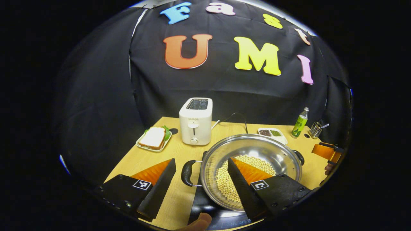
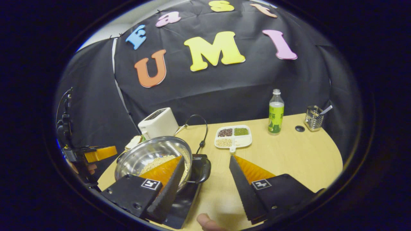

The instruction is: First push the handle of the pot to place it horizontally, then grasp the pot with both hands and set it on the induction cooktop.

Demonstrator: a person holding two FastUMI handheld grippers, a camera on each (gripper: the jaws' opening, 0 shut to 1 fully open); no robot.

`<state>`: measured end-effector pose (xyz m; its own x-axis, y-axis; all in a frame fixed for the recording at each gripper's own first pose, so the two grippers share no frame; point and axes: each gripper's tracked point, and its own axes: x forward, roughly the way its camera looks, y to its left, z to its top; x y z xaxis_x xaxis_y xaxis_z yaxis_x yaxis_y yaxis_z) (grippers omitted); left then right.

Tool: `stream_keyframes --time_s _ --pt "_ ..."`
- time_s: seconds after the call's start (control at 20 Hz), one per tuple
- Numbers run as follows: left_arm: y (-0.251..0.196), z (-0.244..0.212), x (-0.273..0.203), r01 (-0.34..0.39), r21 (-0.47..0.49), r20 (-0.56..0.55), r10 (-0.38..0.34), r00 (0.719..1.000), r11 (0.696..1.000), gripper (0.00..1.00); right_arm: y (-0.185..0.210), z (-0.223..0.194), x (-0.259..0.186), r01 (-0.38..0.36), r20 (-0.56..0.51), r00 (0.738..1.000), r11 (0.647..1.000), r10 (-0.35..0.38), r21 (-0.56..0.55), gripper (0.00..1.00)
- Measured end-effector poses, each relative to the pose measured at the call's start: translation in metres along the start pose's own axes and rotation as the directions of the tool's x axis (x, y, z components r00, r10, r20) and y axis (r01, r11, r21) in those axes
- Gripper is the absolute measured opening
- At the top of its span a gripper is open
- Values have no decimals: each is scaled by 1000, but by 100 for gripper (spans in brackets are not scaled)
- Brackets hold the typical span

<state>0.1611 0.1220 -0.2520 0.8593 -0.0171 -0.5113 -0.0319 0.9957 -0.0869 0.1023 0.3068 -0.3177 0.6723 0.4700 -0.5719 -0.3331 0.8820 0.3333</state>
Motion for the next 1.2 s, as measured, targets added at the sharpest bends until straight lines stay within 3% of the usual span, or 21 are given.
stream_keyframes --time_s 0.05,0.35,0.45,0.6,0.9,1.2 --pt "-7 5 -9 1 9 15 -1 1000 1000 96 -2 5 -13 1 18 1000 1000 -1 -10 93" --pt "-64 61 -92 67 13 167 -68 984 998 96 -25 39 -100 47 145 989 999 -43 -27 93" --pt "-75 79 -120 73 25 214 -77 974 997 96 -36 58 -134 76 209 976 996 -67 -36 92" --pt "-95 107 -160 79 31 286 -85 955 996 95 -49 80 -183 116 281 954 992 -99 -45 99" --pt "-125 140 -221 68 64 394 -88 915 996 95 -70 119 -275 184 409 900 982 -151 -43 99" --pt "-135 151 -268 9 30 513 -23 858 1000 95 -89 135 -345 307 515 827 948 -226 -78 99"
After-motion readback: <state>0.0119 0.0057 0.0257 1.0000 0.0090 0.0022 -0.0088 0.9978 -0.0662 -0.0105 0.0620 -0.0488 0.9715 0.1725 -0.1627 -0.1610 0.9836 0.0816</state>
